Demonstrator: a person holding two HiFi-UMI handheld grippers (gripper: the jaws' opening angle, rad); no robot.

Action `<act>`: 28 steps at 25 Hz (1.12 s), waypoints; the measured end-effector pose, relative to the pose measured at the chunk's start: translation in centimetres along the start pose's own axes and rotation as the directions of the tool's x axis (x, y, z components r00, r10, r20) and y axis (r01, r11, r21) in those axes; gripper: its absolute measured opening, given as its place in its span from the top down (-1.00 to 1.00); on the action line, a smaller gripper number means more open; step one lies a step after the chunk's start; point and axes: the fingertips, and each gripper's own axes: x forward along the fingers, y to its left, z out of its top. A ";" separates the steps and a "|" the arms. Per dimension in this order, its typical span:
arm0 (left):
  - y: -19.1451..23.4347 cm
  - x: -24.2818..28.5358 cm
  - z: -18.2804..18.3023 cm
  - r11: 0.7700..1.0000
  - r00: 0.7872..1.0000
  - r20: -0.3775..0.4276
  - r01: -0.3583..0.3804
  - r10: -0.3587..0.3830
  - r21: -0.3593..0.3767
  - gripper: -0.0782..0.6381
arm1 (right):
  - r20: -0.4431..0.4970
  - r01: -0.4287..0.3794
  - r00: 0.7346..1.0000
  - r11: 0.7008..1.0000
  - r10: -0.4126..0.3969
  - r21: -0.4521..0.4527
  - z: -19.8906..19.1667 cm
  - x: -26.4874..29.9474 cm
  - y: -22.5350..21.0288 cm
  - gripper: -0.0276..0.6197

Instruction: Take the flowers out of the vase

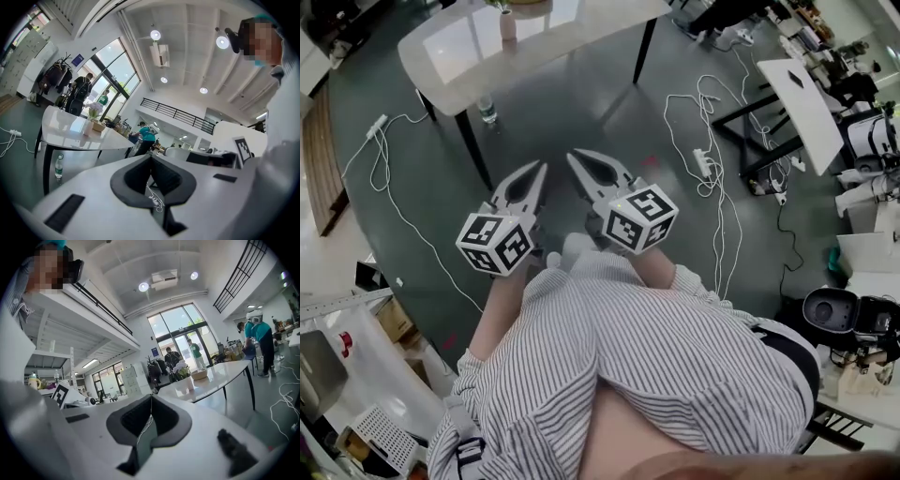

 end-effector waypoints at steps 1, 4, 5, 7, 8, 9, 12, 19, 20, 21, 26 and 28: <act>0.4 0.2 0.2 1.000 1.000 0.000 -0.003 0.003 -0.003 0.75 | -0.003 0.000 1.000 1.000 0.000 0.006 -0.1 0.5 -0.2 0.87; 1.7 0.7 0.4 1.000 1.000 -0.005 -0.012 0.012 -0.014 0.75 | -0.020 -0.007 1.000 1.000 0.008 0.019 -0.5 1.9 -0.5 0.87; 2.1 1.0 0.5 1.000 1.000 -0.005 -0.013 0.013 -0.018 0.75 | -0.026 -0.010 1.000 1.000 0.011 0.020 -0.6 2.3 -0.7 0.87; 2.9 1.6 0.9 1.000 1.000 -0.006 -0.013 0.013 -0.025 0.75 | -0.034 -0.015 0.999 1.000 0.016 0.017 -0.6 3.5 -1.2 0.87; 3.3 1.9 1.0 1.000 1.000 -0.008 -0.013 0.013 -0.026 0.75 | -0.037 -0.017 0.999 1.000 0.018 0.016 -0.5 4.1 -1.6 0.87; 3.8 2.3 1.3 1.000 1.000 -0.011 -0.015 0.014 -0.025 0.75 | -0.038 -0.019 0.999 1.000 0.020 0.018 -0.4 4.7 -2.0 0.87; 5.2 3.5 2.1 0.999 1.000 -0.012 -0.024 0.024 -0.021 0.75 | -0.043 -0.024 0.999 0.999 0.025 0.032 -0.2 6.6 -3.4 0.87; 9.4 8.6 4.3 0.998 0.999 0.000 -0.054 0.054 -0.027 0.75 | -0.067 -0.030 0.997 0.999 0.032 0.035 1.2 11.4 -8.3 0.87; 10.1 9.4 4.8 0.998 0.998 0.000 -0.057 0.058 -0.026 0.75 | -0.065 -0.033 0.997 0.999 0.035 0.038 1.8 12.3 -9.0 0.87; 10.7 10.2 5.4 0.998 0.998 0.001 -0.061 0.061 -0.024 0.75 | -0.063 -0.037 0.997 0.999 0.039 0.038 2.4 13.2 -9.7 0.87; 13.8 14.7 8.5 0.995 0.995 0.028 -0.096 0.097 -0.032 0.75 | -0.072 -0.074 0.995 0.997 0.075 0.020 5.5 17.5 -13.3 0.87; 14.7 16.4 9.3 0.993 0.993 0.033 -0.109 0.111 -0.034 0.75 | -0.075 -0.082 0.994 0.996 0.083 0.022 6.5 18.7 -14.8 0.87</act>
